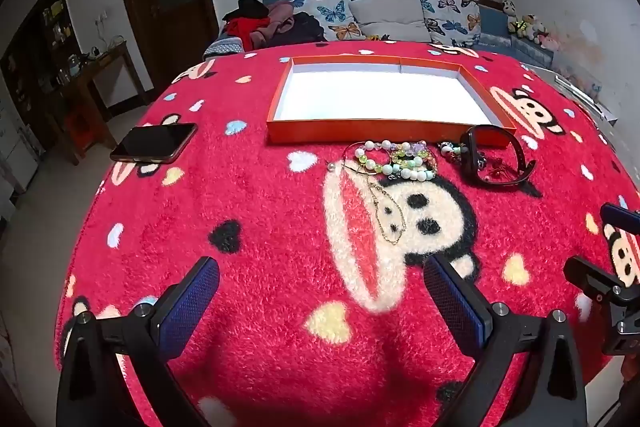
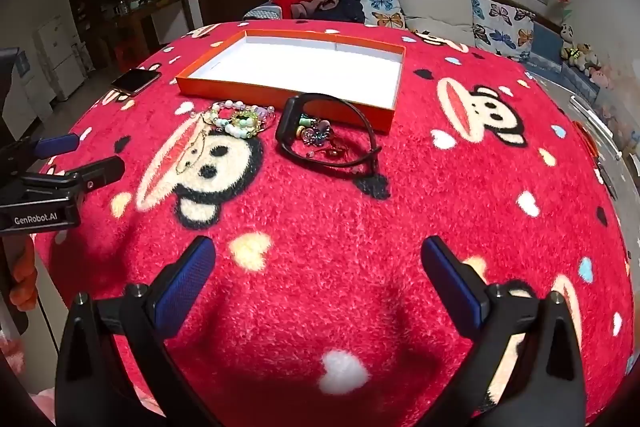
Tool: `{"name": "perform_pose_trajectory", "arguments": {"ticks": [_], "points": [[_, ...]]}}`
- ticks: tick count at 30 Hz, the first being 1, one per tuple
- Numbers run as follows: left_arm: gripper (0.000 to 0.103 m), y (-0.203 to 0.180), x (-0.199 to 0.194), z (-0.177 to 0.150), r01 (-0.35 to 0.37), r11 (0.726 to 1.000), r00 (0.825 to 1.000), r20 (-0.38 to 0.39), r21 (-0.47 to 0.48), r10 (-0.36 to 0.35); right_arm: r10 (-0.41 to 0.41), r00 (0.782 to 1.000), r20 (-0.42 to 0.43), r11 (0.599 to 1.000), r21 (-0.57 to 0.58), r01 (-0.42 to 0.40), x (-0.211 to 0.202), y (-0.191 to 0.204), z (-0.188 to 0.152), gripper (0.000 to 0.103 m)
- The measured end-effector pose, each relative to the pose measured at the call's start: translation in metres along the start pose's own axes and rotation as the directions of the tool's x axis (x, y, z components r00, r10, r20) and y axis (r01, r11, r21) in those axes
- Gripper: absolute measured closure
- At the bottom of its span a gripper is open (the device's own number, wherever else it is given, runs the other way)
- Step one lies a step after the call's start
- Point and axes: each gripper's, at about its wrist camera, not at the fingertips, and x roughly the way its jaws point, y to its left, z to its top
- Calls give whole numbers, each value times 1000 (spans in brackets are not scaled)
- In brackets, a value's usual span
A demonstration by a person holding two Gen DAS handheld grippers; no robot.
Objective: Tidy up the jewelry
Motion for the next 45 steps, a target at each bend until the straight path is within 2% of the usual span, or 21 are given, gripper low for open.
{"name": "perform_pose_trajectory", "arguments": {"ticks": [7, 21, 34, 45], "points": [[0, 0, -2, -1, -11, 1000, 1000, 3, 6, 11, -8, 1000, 9, 1000, 1, 8, 0, 1, 1, 0], [0, -1, 3, 1, 19, 1000, 1000, -12, 7, -19, -8, 1000, 7, 1000, -8, 8, 0, 1, 2, 0], [0, -4, 2, 4, -2, 1000, 1000, -10, 23, 2, -15, 1000, 12, 1000, -25, 16, 1, 0, 5, 0], [0, -6, 10, 11, 19, 999, 1000, -18, 50, -18, -1, 1000, 18, 994, -110, 3, 10, -2, 20, 2]]}}
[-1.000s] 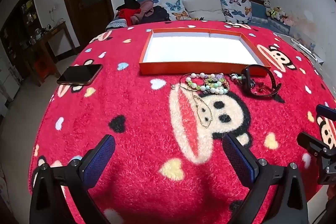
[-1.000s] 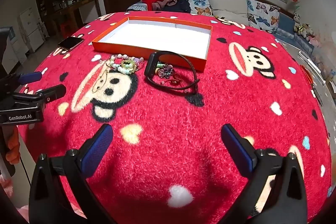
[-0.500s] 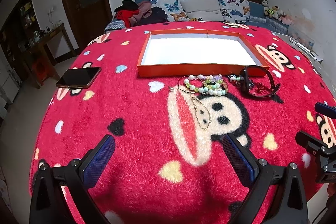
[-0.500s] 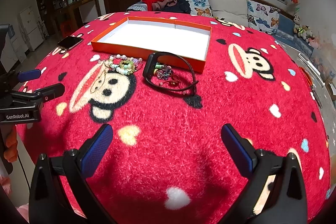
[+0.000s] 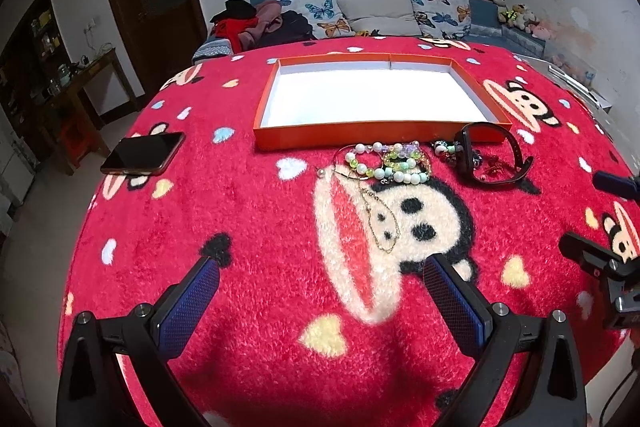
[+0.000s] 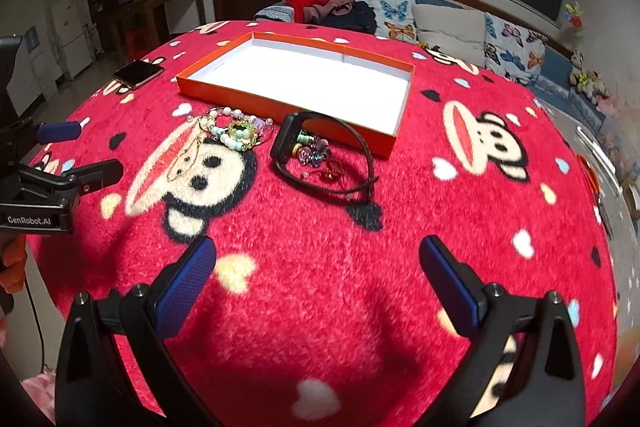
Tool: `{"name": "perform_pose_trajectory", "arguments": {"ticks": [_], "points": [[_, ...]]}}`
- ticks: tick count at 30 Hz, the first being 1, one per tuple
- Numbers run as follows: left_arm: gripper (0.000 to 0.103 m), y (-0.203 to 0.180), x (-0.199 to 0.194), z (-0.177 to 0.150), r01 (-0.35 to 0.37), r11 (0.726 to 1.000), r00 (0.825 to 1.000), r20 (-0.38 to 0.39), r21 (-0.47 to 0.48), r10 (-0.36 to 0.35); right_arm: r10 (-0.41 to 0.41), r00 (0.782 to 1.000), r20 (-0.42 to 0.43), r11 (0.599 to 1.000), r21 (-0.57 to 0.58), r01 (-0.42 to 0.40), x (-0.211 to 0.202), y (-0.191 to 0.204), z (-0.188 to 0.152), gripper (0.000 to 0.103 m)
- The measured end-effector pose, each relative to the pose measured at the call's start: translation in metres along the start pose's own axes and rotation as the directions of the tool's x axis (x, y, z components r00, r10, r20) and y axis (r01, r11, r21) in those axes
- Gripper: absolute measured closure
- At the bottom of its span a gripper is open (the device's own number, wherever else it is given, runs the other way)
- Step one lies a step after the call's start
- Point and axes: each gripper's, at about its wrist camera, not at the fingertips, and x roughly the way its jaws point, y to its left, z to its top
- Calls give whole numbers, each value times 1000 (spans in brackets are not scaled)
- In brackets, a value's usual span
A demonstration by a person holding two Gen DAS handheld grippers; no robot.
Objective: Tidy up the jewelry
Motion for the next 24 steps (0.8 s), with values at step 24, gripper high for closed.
{"name": "perform_pose_trajectory", "arguments": {"ticks": [24], "points": [[0, 21, 28, 15, 89, 996, 996, -17, 3, -89, 87, 990, -108, 961, -254, -112, 82, -2, 66, 10]]}}
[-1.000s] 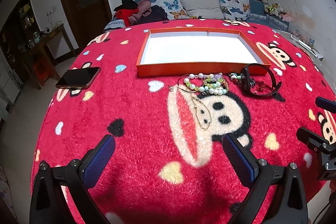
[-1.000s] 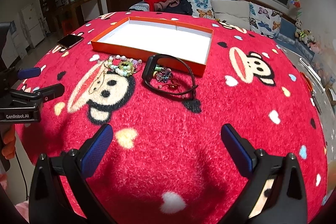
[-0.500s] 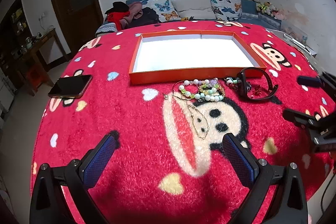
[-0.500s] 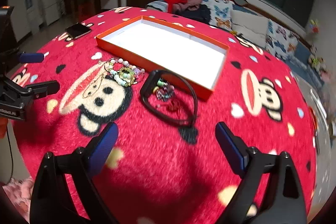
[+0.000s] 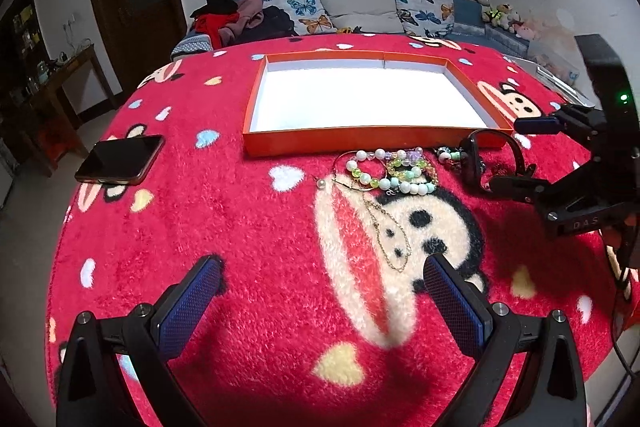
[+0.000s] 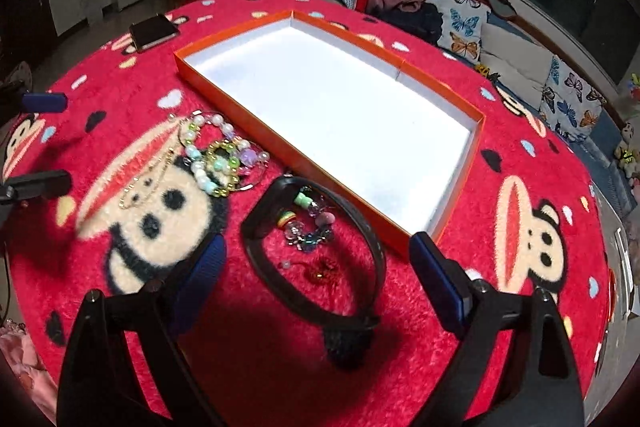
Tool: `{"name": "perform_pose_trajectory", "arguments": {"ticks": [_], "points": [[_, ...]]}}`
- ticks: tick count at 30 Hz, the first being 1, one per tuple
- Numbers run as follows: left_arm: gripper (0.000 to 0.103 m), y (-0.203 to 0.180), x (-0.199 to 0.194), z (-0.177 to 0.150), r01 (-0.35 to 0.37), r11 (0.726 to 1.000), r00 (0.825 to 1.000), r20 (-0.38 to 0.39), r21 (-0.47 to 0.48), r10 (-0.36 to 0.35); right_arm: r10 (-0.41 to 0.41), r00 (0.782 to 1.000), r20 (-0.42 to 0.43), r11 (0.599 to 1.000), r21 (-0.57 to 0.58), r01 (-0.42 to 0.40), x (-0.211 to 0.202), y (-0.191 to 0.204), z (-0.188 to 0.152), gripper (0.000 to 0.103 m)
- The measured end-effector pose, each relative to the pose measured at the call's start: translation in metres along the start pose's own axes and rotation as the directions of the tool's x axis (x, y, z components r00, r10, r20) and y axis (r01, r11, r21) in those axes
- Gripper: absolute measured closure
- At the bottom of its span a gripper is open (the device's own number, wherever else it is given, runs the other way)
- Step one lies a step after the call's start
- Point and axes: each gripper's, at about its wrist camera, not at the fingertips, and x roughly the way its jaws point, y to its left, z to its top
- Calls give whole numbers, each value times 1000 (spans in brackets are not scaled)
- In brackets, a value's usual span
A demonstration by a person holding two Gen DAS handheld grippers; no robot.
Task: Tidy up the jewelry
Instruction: 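Lower the right gripper onto the black fitness band and close it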
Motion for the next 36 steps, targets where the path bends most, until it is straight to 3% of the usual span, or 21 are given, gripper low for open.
{"name": "perform_pose_trajectory", "arguments": {"ticks": [4, 10, 16, 19, 24, 28, 30, 32, 33, 36], "points": [[0, 2, 4, 0, 7, 1000, 1000, -2, 1, -7, 29, 999, -38, 999, -13, -30, 6, 0, -4, 10], [0, 1, 12, 2, 40, 999, 999, -14, -7, -40, -13, 994, -104, 998, -68, 6, 17, 1, -15, 11], [0, 4, 16, 5, 59, 998, 998, -12, -10, -59, 74, 988, -138, 997, -1, -74, 15, -8, -15, 35], [0, 6, 15, 5, 70, 997, 997, -8, -16, -70, 149, 975, -168, 988, 62, -140, 13, -10, -15, 44], [0, 11, 14, 4, 84, 996, 996, -5, -15, -84, 289, 933, -216, 947, 206, -246, 1, -14, -15, 44], [0, 15, 16, 5, 102, 994, 995, -13, -26, -102, 343, 911, -229, 920, 277, -277, -9, -12, -14, 43], [0, 16, 18, 5, 112, 993, 994, -19, -29, -112, 259, 935, -244, 953, 220, -206, -16, -3, -10, 40], [0, 15, 19, 6, 119, 992, 993, -22, -30, -120, 127, 961, -244, 988, 113, -102, -18, 7, -4, 19], [0, 15, 19, 7, 125, 992, 992, -23, -30, -126, 47, 974, -223, 999, 37, -40, -20, 16, -2, 17], [0, 16, 21, 8, 147, 989, 988, -34, -35, -148, -6, 981, -194, 999, -48, -4, -21, 30, 3, 16]]}}
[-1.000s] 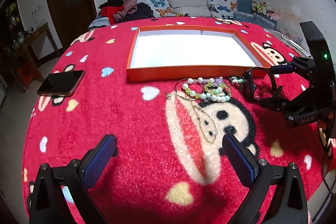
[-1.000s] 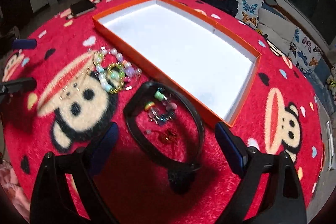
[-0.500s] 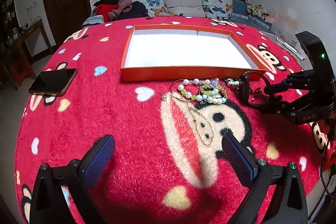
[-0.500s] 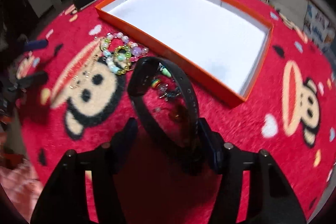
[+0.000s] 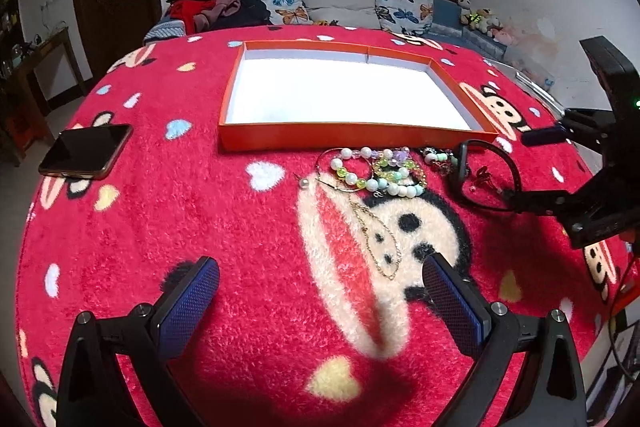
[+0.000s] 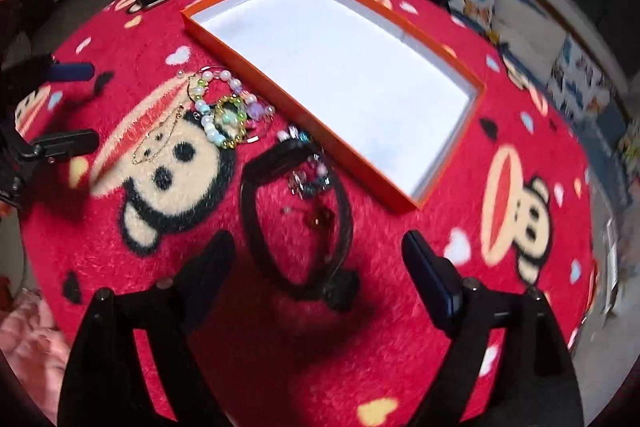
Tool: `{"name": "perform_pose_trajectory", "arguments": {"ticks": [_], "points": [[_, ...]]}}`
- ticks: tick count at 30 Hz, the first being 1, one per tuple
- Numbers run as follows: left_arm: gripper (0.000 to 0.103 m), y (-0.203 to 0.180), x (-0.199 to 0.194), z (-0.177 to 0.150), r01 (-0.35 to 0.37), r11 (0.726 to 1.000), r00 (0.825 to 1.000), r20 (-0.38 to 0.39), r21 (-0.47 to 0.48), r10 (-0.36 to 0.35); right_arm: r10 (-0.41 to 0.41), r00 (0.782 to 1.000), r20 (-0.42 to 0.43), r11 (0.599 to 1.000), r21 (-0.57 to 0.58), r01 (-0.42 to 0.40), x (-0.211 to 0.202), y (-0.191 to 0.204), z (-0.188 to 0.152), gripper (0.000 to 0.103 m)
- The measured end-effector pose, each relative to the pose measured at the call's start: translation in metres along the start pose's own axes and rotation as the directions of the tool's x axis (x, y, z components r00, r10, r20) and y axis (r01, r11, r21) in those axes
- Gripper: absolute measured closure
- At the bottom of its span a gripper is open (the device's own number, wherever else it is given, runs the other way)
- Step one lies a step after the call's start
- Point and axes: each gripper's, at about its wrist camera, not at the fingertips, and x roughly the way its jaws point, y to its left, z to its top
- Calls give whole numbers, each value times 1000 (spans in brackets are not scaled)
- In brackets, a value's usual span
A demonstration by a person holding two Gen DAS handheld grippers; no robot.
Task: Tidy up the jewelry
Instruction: 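Lower the right gripper onto the black fitness band and close it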
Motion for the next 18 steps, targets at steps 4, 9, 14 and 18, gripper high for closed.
{"name": "perform_pose_trajectory", "arguments": {"ticks": [4, 9, 14, 18], "points": [[0, 2, 5, 1, -4, 1000, 1000, -18, -7, 4, -1, 1000, 19, 999, -49, 2, 6, 17, 12, 16], [0, 7, 6, 2, 19, 1000, 1000, -21, -13, -19, -38, 999, 39, 990, -133, 43, 9, 37, 18, 16], [0, 14, 9, 6, 21, 999, 1000, -21, -31, -22, -44, 999, 15, 986, -159, 46, 22, 22, 18, 24], [0, 18, 16, 10, 5, 999, 999, -35, -35, -6, -26, 1000, 8, 991, -130, 27, 29, 16, 18, 36]]}}
